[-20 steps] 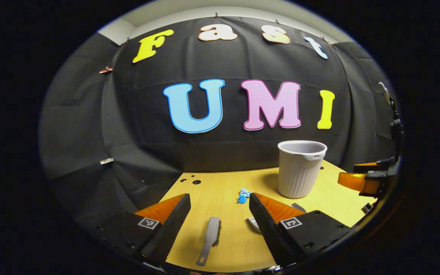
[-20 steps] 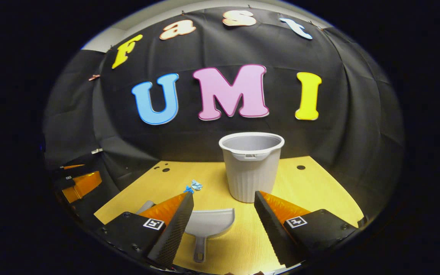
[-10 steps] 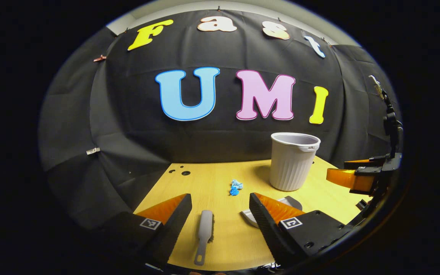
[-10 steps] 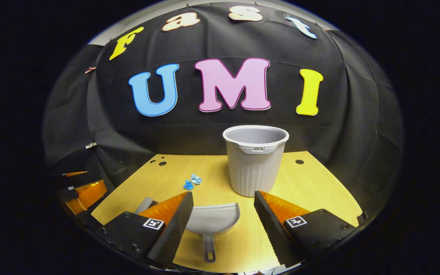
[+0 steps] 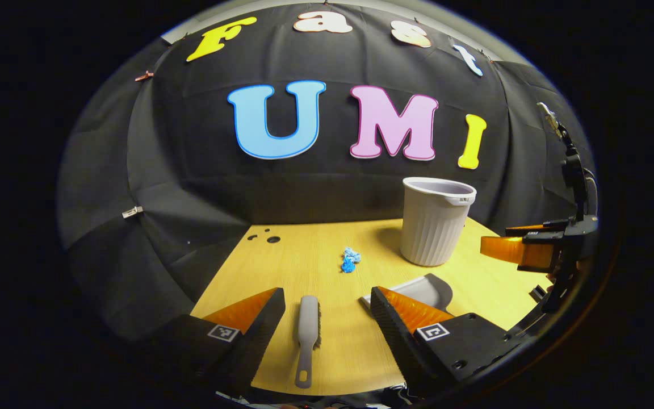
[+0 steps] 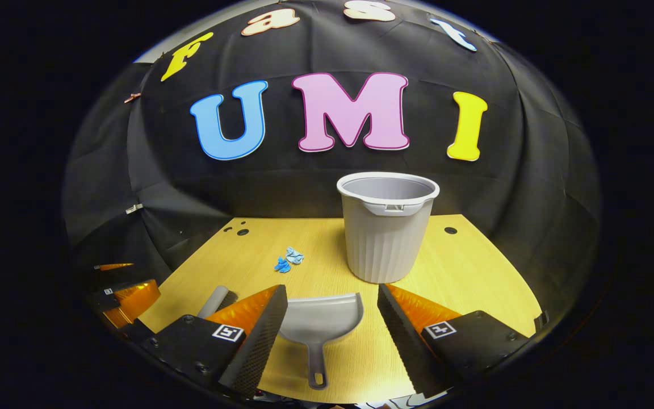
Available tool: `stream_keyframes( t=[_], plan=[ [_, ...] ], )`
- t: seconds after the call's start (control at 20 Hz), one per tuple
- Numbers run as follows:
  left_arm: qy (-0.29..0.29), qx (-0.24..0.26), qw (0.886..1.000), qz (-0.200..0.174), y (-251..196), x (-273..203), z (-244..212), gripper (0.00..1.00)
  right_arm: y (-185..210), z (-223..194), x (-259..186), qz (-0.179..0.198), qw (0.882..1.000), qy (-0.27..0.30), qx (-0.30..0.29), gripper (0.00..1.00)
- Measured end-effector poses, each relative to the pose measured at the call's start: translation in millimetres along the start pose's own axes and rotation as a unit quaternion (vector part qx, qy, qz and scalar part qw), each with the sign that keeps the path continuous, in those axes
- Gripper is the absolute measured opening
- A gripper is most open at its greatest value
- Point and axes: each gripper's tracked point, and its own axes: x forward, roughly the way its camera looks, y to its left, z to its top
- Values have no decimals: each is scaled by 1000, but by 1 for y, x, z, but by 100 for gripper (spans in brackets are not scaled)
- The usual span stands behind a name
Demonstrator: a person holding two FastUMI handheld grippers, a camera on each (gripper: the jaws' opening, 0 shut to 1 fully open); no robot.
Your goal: Pick up the small broom and dustpan from the desktop, sweep the trash into the dustpan with the broom, and then empty the trash into the garbage bin.
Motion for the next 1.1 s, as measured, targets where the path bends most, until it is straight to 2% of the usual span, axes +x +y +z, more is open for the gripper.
stream_keyframes(
  t=[0.2, 0.4, 0.6, 0.8, 1.1],
  plan=[
    [77, 5, 997, 0, 13, 13, -45, 98, -1, -11, 4, 1, 1000, 19, -5, 99],
    [163, 12, 987, -3, 24, 30, -95, 98, -1, -26, 6, -1, 999, 45, -3, 99],
    [259, 16, 966, -16, 31, 47, -146, 98, -9, -49, 8, -10, 997, 78, 2, 99],
    [343, 35, 938, -30, 32, 62, -183, 98, -6, -71, 15, -4, 994, 109, 26, 99],
    [411, 41, 910, -35, 35, 81, -207, 99, -5, -102, 26, 5, 986, 164, 13, 99]
  ],
)
